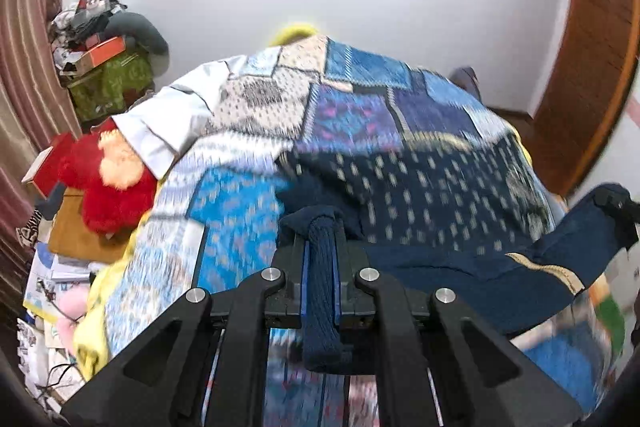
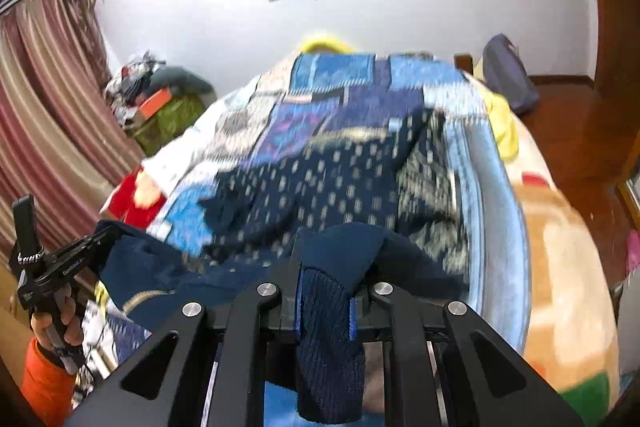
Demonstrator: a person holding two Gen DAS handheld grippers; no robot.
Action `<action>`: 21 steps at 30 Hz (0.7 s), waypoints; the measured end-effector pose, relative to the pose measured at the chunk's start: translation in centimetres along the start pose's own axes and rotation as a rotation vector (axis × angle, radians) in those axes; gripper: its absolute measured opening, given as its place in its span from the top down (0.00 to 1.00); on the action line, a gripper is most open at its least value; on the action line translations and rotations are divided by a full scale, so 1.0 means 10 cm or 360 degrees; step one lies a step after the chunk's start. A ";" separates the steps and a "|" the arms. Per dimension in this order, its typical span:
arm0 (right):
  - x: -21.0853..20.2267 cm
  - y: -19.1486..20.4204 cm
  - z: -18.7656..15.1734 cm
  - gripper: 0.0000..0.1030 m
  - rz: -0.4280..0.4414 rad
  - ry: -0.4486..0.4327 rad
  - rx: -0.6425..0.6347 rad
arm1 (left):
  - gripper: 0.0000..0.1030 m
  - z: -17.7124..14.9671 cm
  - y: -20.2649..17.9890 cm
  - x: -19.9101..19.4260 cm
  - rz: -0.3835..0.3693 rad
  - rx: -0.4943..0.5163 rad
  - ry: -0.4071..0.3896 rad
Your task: Fold large clothes
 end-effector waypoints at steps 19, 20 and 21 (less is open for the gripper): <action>2.10 -1.21 0.83 0.88 -0.0269 0.0206 0.0122 | 0.88 0.11 0.10 2.54 0.0213 -0.0203 0.0484; 2.13 -1.22 0.81 0.88 -0.0264 0.0209 0.0069 | 0.87 0.06 0.10 2.58 0.0221 -0.0191 0.0494; 2.13 -1.21 0.78 0.87 -0.0256 0.0218 0.0002 | 0.86 0.02 0.08 2.61 0.0234 -0.0163 0.0487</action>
Point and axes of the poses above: each gripper's, at about its wrist camera, not at the fingertips, and x roughly the way its jaws point, y to its left, z to its top, the point moved 8 cm from there along x, roughly the way its jaws point, and after that the axes turned 6 degrees about z, right-handed, at the moved point
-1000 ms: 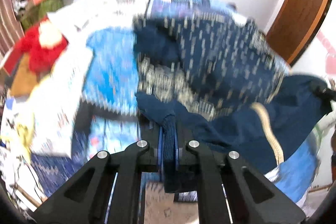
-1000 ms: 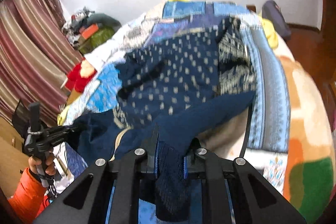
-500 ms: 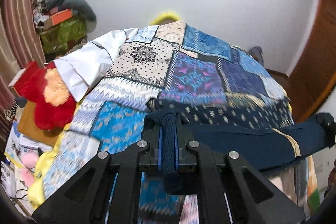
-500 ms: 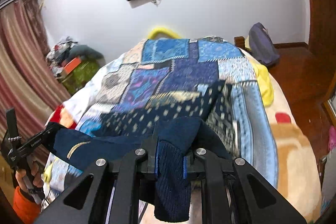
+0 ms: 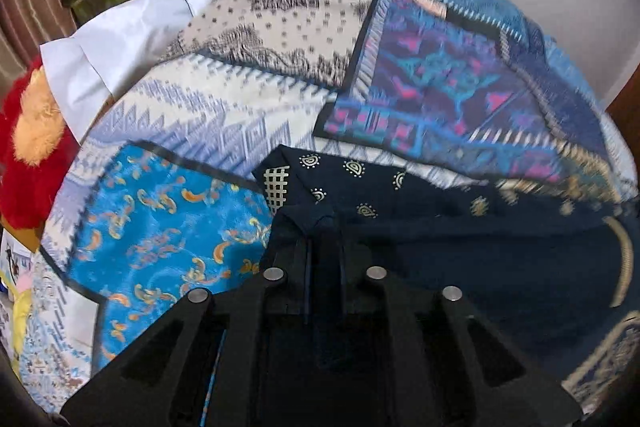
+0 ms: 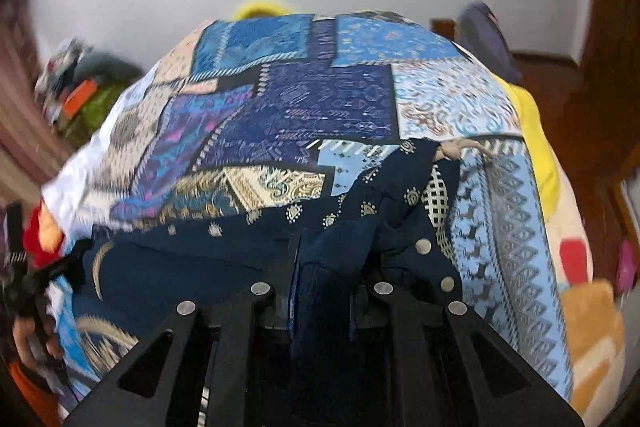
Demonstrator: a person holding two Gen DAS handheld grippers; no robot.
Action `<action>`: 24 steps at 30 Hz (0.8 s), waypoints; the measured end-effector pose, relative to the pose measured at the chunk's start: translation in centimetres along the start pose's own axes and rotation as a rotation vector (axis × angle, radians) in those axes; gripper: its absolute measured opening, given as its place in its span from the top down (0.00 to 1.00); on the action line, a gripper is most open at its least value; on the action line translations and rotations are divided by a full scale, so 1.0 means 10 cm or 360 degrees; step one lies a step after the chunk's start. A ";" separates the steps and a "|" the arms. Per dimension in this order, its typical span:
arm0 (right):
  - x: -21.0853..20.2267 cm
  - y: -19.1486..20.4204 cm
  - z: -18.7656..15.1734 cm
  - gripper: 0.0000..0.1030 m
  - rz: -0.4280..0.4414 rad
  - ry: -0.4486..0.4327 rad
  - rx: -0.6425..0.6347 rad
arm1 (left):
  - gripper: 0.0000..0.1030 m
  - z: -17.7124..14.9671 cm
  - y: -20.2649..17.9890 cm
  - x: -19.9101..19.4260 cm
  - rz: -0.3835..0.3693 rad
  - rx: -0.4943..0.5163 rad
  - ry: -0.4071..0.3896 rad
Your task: Fold large clothes
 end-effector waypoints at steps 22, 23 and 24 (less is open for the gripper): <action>-1.35 -0.20 -0.38 0.86 -0.0168 -0.0113 -0.0245 | 0.05 0.23 0.44 -1.30 0.0154 0.0202 -0.0400; -1.39 -0.09 -0.39 0.86 -0.0145 -0.0121 -0.0270 | 0.05 0.20 0.45 -1.34 0.0120 0.0183 -0.0390; -1.42 0.04 -0.41 0.86 -0.0112 -0.0130 -0.0299 | 0.05 0.16 0.45 -1.36 0.0079 0.0170 -0.0380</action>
Point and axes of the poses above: each gripper's, at about its wrist camera, not at the fingertips, and x roughly the way its jaws point, y to its left, z to its top, the point moved 8 cm from there along x, roughly the way its jaws point, and after that the axes turned 6 degrees about z, right-handed, at the moved point
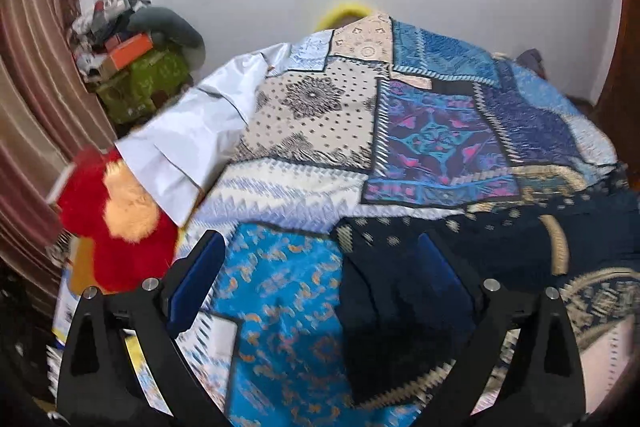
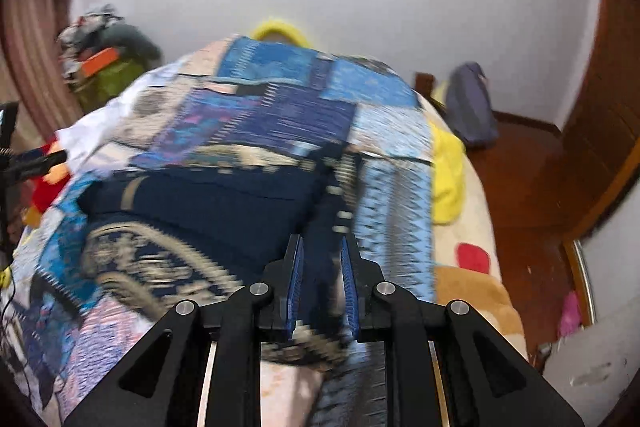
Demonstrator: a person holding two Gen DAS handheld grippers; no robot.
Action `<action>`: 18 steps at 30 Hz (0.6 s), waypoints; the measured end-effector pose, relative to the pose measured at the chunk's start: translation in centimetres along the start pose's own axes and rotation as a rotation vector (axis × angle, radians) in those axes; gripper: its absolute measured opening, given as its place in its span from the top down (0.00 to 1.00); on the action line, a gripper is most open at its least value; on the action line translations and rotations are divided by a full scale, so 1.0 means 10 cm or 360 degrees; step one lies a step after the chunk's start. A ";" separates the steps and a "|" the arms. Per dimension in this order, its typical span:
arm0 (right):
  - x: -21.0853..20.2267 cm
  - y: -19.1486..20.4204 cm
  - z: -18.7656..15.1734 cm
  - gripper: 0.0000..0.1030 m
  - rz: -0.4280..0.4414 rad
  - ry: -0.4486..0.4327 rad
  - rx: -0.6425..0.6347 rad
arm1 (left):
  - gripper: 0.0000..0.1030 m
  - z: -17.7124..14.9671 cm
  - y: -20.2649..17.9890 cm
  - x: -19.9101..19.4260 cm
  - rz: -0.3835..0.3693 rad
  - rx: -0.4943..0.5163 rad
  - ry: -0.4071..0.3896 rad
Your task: Fold large clothes
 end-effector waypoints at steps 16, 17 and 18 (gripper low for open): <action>1.25 0.88 -0.30 0.86 0.0184 0.0288 -0.0041 | 0.05 -0.74 -1.18 0.68 -0.0082 0.0363 0.0176; 1.30 0.88 -0.24 0.86 0.0196 0.0290 -0.0037 | 0.05 -0.67 -1.20 0.71 -0.0102 0.0352 0.0164; 1.33 0.88 -0.17 0.86 0.0206 0.0286 -0.0042 | 0.05 -0.58 -1.22 0.75 -0.0117 0.0348 0.0151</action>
Point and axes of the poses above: each gripper's, at about its wrist camera, not at the fingertips, and x roughly the way its jaws point, y to its left, z to its top, the point moved 8 cm from there along x, roughly the way its jaws point, and after that the axes turned 6 degrees about z, right-handed, at the moved point
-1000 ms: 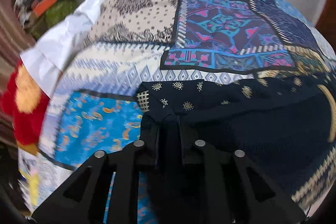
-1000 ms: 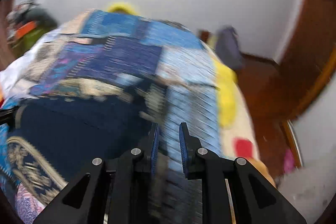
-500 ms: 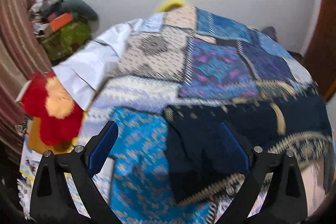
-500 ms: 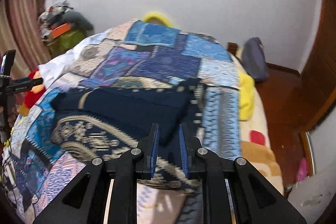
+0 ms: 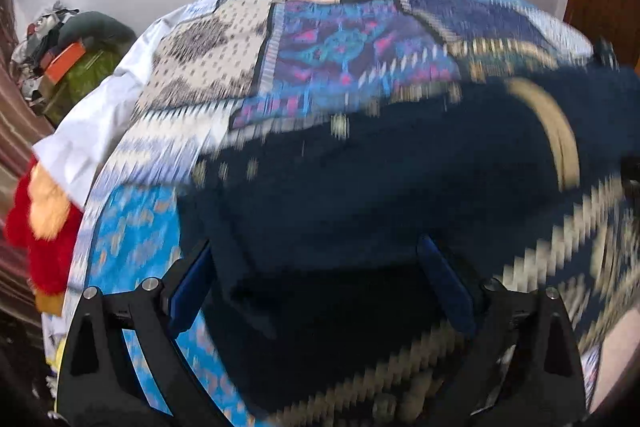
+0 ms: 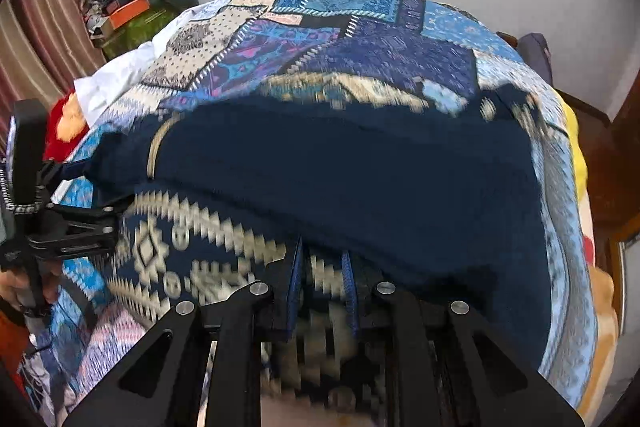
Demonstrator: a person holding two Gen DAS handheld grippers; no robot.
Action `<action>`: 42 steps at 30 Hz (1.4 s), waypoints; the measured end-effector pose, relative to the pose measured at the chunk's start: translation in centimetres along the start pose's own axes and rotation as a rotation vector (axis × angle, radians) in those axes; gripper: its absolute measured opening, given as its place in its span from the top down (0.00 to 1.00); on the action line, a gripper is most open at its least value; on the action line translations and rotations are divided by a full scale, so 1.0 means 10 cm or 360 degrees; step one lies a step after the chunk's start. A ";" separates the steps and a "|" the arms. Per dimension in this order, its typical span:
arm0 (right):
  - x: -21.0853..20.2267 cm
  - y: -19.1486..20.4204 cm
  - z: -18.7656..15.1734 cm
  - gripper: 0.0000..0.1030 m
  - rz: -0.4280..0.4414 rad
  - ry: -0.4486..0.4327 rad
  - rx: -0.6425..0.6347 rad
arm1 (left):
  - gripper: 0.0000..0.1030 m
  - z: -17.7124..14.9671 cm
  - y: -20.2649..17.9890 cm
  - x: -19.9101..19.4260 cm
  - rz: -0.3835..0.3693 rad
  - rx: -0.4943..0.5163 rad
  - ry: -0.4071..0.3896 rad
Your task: Fold large clothes
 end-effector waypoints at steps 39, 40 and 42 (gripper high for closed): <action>0.11 0.30 -0.19 0.86 -0.0459 0.0033 -0.0574 | 0.00 -0.30 -0.33 -0.04 -0.0196 -0.0014 0.0076; 0.11 0.30 -0.20 0.86 -0.0480 0.0002 -0.0601 | 0.00 -0.32 -0.32 -0.01 -0.0185 -0.0021 0.0068; 0.09 0.27 -0.25 0.75 -0.0556 -0.0013 -0.0646 | 0.00 -0.34 -0.32 0.02 -0.0197 -0.0034 0.0061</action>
Point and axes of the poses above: each gripper's, at about its wrist camera, not at the fingertips, and x roughly the way its jaws point, y to its left, z to its top, the point moved 8 cm from there along x, roughly the way its jaws point, and after that the axes turned 6 degrees about z, right-handed, at the moved point
